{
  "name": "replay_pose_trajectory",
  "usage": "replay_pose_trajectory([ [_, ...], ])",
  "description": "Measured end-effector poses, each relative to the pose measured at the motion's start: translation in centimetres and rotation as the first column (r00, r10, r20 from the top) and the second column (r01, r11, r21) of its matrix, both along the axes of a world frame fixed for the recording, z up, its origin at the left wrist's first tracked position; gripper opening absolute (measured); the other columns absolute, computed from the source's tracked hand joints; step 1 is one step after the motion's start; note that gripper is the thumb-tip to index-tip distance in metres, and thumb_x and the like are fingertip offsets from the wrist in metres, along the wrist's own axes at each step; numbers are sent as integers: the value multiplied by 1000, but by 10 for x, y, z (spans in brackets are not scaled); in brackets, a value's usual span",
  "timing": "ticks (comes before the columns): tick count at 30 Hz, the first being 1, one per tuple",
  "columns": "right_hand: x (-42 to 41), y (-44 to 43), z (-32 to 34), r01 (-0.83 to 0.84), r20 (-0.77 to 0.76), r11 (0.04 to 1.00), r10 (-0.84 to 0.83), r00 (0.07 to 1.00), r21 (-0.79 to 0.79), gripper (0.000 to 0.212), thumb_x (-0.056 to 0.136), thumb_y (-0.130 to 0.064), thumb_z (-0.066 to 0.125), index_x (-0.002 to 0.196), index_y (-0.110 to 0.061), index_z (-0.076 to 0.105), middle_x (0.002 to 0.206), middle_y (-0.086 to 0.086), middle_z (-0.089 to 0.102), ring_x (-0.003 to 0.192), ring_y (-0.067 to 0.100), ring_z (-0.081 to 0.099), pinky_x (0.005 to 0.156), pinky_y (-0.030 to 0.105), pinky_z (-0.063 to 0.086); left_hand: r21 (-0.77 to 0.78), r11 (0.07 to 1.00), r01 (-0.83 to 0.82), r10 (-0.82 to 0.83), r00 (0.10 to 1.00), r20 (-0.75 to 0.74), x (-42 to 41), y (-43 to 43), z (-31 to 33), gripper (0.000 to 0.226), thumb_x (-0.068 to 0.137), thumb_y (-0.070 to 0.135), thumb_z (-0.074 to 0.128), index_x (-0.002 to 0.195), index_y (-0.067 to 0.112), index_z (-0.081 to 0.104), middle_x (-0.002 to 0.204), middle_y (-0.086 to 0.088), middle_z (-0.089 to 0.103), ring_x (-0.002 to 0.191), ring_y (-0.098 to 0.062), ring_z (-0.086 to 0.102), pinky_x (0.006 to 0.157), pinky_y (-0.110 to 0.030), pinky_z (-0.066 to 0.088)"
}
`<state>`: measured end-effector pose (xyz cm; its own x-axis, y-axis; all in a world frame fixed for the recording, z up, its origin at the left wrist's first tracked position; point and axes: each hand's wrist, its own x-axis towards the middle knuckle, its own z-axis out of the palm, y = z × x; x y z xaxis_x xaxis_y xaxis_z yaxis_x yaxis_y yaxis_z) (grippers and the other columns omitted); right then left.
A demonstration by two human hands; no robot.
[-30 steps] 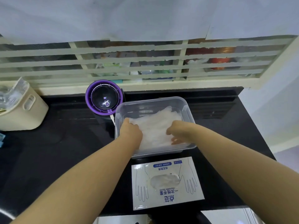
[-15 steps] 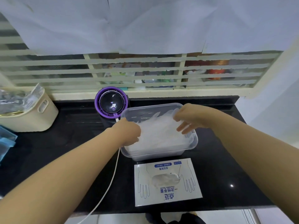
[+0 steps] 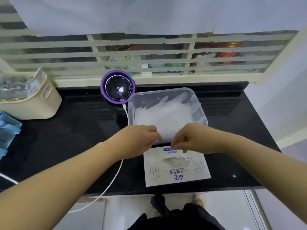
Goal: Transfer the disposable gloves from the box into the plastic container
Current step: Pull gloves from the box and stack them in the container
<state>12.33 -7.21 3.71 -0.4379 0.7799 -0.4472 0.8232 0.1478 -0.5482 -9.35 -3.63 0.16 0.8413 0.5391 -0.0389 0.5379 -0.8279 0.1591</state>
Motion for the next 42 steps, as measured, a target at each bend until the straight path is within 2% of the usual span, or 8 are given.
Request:
replay_pose_trajectory([
  [3,-8,-13,-35,-229,311,972,234,921,-55,29,96,-14,47,118,-19,64,107,-5,65,91,14,60,80,25,47,32,986,161,-162,986,26,-1,-8,-20,27,75,7,74,100,16,71,92,0,66,67,-21,66,47,-29,51],
  [5,-9,-18,-54,-329,465,942,322,825,-68,35,93,-2,43,122,-15,59,97,0,59,84,21,53,73,29,42,-55,985,164,-167,984,-61,5,-13,-27,29,88,17,64,118,19,65,115,-1,62,92,-24,65,69,-33,55],
  [8,-8,-23,-78,-419,549,907,368,750,-35,31,91,1,43,115,-11,59,105,7,62,87,26,61,76,36,53,-147,986,75,-115,952,-283,5,-23,-44,53,96,44,50,145,32,36,156,0,23,140,-22,27,112,-34,27],
  [15,10,-21,-100,-582,448,793,460,767,182,42,95,-8,45,134,-26,44,108,1,63,86,27,63,76,41,53,-234,971,43,-118,941,-318,-2,-23,-55,67,93,53,52,150,38,21,162,7,0,149,-18,3,118,-32,10],
  [24,6,-16,-99,-640,449,680,476,756,358,19,82,-10,68,100,-15,65,83,1,63,58,21,55,55,33,50,-252,967,24,-102,947,-303,-3,-20,-58,78,89,52,58,152,36,15,161,10,5,148,-16,6,120,-34,13],
  [27,13,-21,-92,-575,373,697,443,815,428,30,67,-2,77,91,-14,62,80,0,59,51,19,50,48,31,49,-243,970,14,-91,947,-307,-2,-20,-57,80,89,53,59,152,33,14,161,9,5,148,-17,8,119,-33,12],
  [36,15,-32,-89,-369,311,861,264,913,350,29,101,-31,39,128,-26,47,129,-10,45,106,16,53,87,27,44,-265,964,-14,-64,957,-283,0,-23,-50,80,87,53,60,151,32,18,161,10,6,146,-14,12,117,-30,13],
  [42,0,-25,-105,-324,345,883,203,916,339,28,99,-33,40,111,-22,63,113,-4,53,91,20,57,79,33,47,-283,954,-104,15,954,-299,-1,-33,-56,106,76,66,63,154,28,3,160,7,-18,148,-14,0,120,-31,4],
])
